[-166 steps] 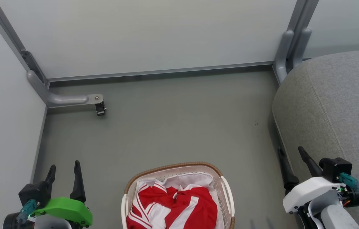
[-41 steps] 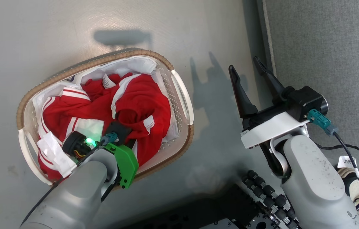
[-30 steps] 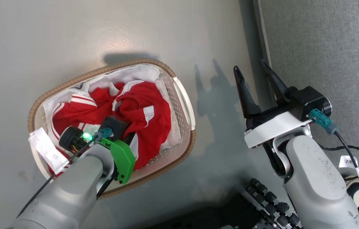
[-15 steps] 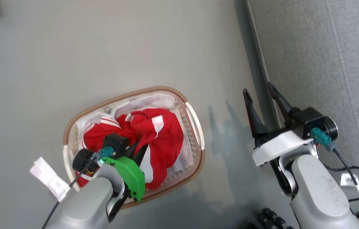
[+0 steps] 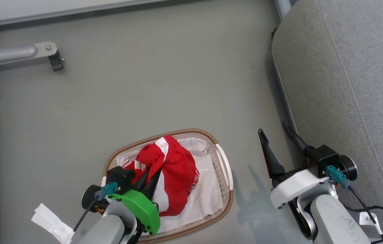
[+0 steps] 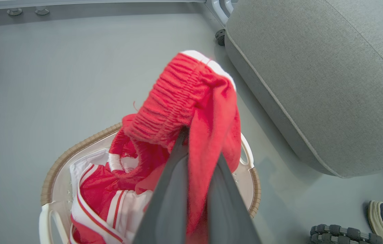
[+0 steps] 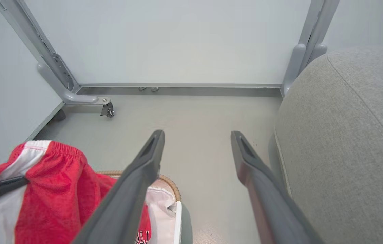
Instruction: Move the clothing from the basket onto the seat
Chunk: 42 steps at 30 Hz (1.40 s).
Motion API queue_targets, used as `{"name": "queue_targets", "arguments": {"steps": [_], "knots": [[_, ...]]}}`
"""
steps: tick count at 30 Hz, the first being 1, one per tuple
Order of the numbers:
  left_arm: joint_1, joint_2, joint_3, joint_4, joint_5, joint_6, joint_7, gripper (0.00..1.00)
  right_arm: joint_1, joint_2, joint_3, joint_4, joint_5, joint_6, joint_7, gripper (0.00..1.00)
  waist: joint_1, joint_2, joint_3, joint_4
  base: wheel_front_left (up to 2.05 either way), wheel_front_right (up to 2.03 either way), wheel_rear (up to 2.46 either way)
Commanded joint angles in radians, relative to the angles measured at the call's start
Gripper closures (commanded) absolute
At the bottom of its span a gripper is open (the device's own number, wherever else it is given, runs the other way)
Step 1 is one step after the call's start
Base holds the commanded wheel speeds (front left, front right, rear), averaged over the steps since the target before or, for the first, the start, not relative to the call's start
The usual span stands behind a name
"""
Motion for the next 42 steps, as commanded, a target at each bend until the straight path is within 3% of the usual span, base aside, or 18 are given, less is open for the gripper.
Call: {"name": "queue_targets", "arguments": {"steps": [1,13,21,32,42], "knots": [[0.030,-0.004,0.018,-0.014,0.013,-0.003,-0.001,1.00,0.025,-0.004,0.005,0.009,0.005,-0.001,-0.002,0.00,0.0001,0.0000,-0.106,0.059,0.00,0.00,0.00],[0.086,-0.015,0.182,-0.198,0.104,-0.003,-0.001,1.00,0.123,-0.004,0.020,0.042,0.045,-0.001,-0.002,0.00,0.0001,0.0000,-0.262,0.082,0.00,0.00,0.00],[0.042,-0.022,0.253,-0.365,0.152,-0.003,-0.001,1.00,0.168,-0.004,0.028,0.045,0.058,-0.001,-0.002,0.00,0.0001,0.0000,-0.317,0.086,0.00,0.00,0.00],[-0.071,-0.041,0.260,-0.499,0.140,-0.003,-0.001,1.00,0.175,-0.004,0.047,0.042,0.065,-0.001,-0.002,0.00,0.0001,0.0000,-0.312,0.084,0.00,0.00,0.00],[-0.091,-0.048,0.260,-0.527,0.140,-0.003,-0.001,1.00,0.115,-0.004,0.101,-0.017,0.087,-0.001,-0.002,0.00,0.0001,0.0000,-0.293,0.080,0.00,0.00,0.00]]}}
